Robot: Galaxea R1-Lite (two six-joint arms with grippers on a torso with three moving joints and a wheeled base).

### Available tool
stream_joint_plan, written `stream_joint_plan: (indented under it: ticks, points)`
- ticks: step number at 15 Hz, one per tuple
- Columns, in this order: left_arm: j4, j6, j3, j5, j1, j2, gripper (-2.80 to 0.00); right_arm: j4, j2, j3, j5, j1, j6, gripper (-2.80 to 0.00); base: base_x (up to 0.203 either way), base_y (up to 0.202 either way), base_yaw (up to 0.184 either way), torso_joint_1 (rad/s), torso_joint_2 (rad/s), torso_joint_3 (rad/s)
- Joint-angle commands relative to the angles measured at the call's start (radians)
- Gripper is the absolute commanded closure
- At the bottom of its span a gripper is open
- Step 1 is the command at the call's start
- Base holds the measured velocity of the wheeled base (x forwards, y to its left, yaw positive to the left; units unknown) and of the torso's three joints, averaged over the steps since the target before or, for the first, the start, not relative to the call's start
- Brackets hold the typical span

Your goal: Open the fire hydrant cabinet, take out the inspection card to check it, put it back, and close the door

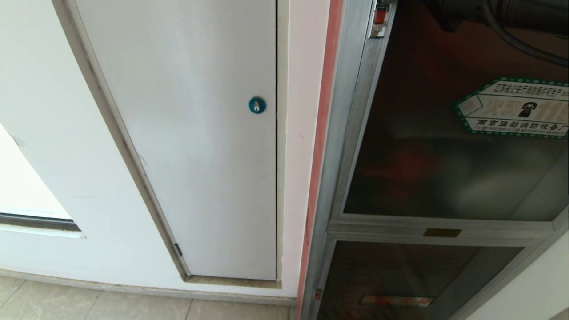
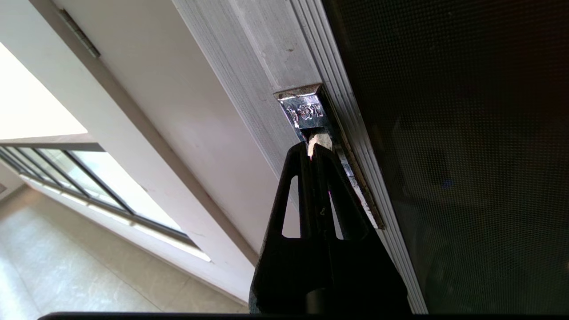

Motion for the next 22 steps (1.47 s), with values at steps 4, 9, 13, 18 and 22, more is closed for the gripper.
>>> stream_joint_plan:
  ticks: [4, 9, 13, 18, 22]
  points:
    - [0.000, 0.000, 0.000, 0.000, 0.000, 0.001, 0.00, 0.008, 0.013, 0.001, 0.000, 0.000, 0.003, 0.00, 0.000, 0.000, 0.000, 0.000, 0.00, 0.000]
    - [0.000, 0.000, 0.000, 0.000, 0.000, 0.001, 0.00, 0.009, 0.016, 0.007, -0.002, 0.000, 0.005, 0.00, 0.000, 0.000, 0.000, 0.000, 0.00, 0.000]
    - [0.000, 0.000, 0.000, 0.000, 0.000, 0.001, 0.00, 0.007, 0.018, 0.007, -0.003, -0.002, 0.025, 0.00, 0.000, 0.000, 0.000, 0.000, 0.00, 0.000]
    - [0.000, 0.000, 0.000, 0.000, 0.000, 0.001, 0.00, 0.007, 0.024, 0.017, -0.006, -0.003, 0.028, 0.00, 0.000, 0.000, 0.000, 0.000, 0.00, 0.000]
    - [0.000, 0.000, 0.000, 0.000, 0.000, 0.001, 0.00, 0.005, 0.030, 0.018, -0.006, -0.009, 0.029, 0.00, 0.000, 0.000, 0.000, 0.000, 0.00, 0.000]
